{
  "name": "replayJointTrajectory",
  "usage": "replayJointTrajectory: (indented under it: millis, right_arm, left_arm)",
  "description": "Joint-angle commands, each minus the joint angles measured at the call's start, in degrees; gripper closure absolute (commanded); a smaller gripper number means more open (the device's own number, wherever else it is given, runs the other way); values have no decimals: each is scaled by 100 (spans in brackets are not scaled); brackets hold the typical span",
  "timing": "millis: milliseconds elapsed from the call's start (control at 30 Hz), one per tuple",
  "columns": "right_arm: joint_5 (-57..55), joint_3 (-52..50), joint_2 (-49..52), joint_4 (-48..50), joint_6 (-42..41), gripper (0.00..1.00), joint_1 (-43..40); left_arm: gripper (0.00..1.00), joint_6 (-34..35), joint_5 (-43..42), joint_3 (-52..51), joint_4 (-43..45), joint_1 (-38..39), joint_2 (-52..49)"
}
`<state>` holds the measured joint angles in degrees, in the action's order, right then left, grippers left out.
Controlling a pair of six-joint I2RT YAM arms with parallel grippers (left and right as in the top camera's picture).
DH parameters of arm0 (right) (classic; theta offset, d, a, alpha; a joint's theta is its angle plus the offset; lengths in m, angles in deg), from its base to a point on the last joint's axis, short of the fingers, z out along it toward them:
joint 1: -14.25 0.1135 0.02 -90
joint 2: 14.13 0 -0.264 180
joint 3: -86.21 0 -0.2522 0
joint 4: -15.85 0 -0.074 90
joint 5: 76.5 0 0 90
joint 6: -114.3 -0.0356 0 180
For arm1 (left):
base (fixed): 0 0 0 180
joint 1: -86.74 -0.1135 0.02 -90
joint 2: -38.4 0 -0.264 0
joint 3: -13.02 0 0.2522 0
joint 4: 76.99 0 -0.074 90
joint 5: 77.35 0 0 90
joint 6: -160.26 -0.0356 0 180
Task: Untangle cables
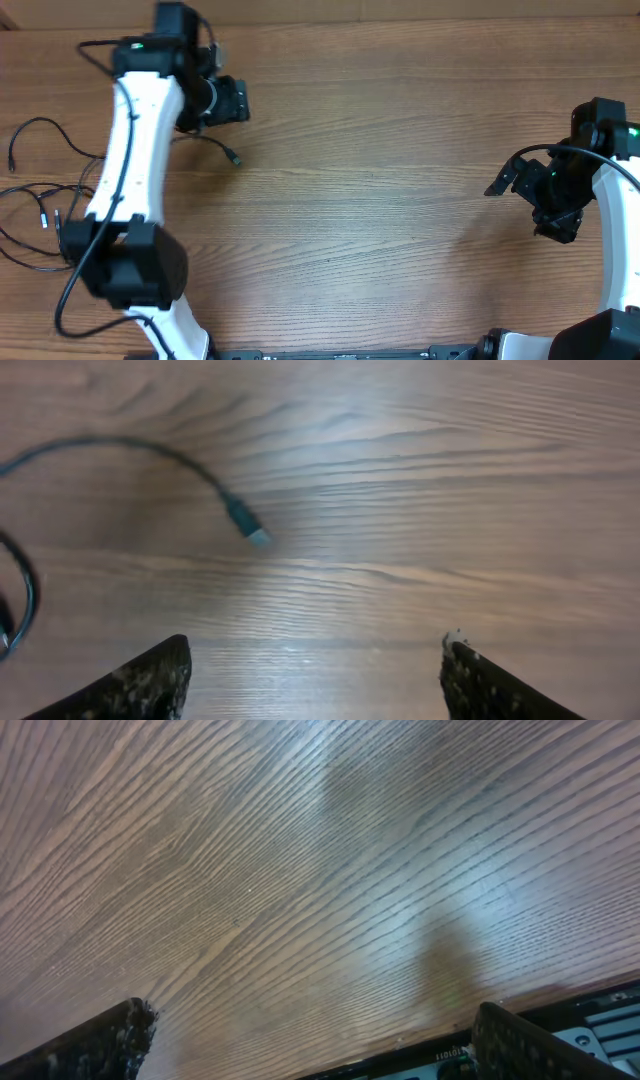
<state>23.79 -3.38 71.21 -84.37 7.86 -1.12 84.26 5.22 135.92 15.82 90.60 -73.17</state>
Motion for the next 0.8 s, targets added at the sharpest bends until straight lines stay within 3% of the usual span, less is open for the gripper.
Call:
replayJointTrajectory:
  millis: [0, 100, 233, 767]
  right_arm:
    - [50, -9, -37, 15, 44, 0, -2]
    - [50, -9, -37, 15, 44, 0, -2]
    - [50, -9, -37, 11, 44, 0, -2]
    - [50, -11, -37, -70, 44, 0, -2]
  left_arm:
    - [21, 1408, 1062, 68, 24, 144, -404]
    - [18, 2061, 1032, 68, 66, 142, -704]
    - [4, 2422, 706, 68, 317, 144, -1106]
    - [13, 2459, 684, 68, 640, 142, -1996]
